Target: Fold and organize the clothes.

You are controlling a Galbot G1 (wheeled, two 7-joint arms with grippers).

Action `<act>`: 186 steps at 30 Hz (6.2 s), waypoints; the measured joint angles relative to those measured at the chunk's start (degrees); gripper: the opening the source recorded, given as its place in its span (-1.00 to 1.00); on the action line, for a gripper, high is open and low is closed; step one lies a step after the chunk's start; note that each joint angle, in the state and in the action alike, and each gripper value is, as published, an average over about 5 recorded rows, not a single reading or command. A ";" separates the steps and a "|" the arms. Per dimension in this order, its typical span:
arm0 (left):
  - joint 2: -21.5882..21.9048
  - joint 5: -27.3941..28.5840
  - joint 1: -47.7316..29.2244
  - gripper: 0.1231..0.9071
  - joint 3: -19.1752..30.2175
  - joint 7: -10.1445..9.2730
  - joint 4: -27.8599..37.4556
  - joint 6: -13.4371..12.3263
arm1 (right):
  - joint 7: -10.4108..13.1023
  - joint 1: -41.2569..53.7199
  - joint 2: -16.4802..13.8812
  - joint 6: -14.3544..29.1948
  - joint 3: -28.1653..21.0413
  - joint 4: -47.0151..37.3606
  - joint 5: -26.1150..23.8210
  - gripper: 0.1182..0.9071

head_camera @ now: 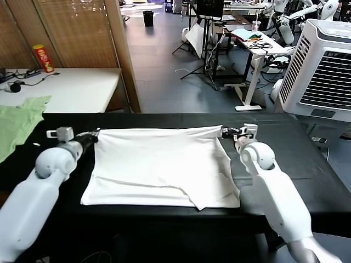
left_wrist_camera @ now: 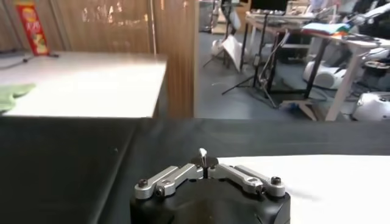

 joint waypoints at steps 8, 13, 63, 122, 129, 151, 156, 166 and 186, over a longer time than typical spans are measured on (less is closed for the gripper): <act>2.94 0.06 8.62 -0.99 -3.74 -0.46 -7.03 -0.75 | 1.80 -9.18 -3.79 -2.22 1.44 9.97 0.71 -0.99; 3.50 0.25 13.81 -0.99 -6.65 -0.55 -10.53 -1.42 | 2.92 -13.86 -5.32 -3.70 1.82 14.80 1.68 -0.99; -2.93 -2.03 38.61 0.69 -20.20 -8.62 -24.30 0.86 | 5.81 -21.66 -6.85 -6.02 4.48 25.27 -0.55 0.72; -10.57 7.58 15.39 0.23 -11.34 -0.31 -2.45 -4.69 | 5.76 -13.62 5.33 0.27 0.79 9.04 -9.55 0.60; -8.59 4.44 18.97 0.71 -14.30 -0.53 -6.11 -4.40 | 5.93 -17.60 3.45 -0.04 3.47 15.86 -7.97 0.72; -14.92 10.78 30.15 -0.30 -15.51 3.31 -9.59 -7.58 | 5.75 -22.93 3.54 0.22 6.39 22.29 -7.73 0.72; -15.13 13.10 29.53 -0.88 -14.85 4.74 -8.57 -8.22 | 5.66 -23.01 3.67 0.30 6.51 22.29 -8.09 0.72; -10.92 28.53 29.19 -0.93 -16.49 6.69 -4.94 -15.56 | 5.64 -23.24 3.81 0.39 7.63 22.30 -8.35 0.72; -7.50 23.13 30.12 -0.93 -14.87 2.47 -12.51 -10.26 | 5.46 -25.29 5.88 0.92 8.69 21.92 -11.20 0.72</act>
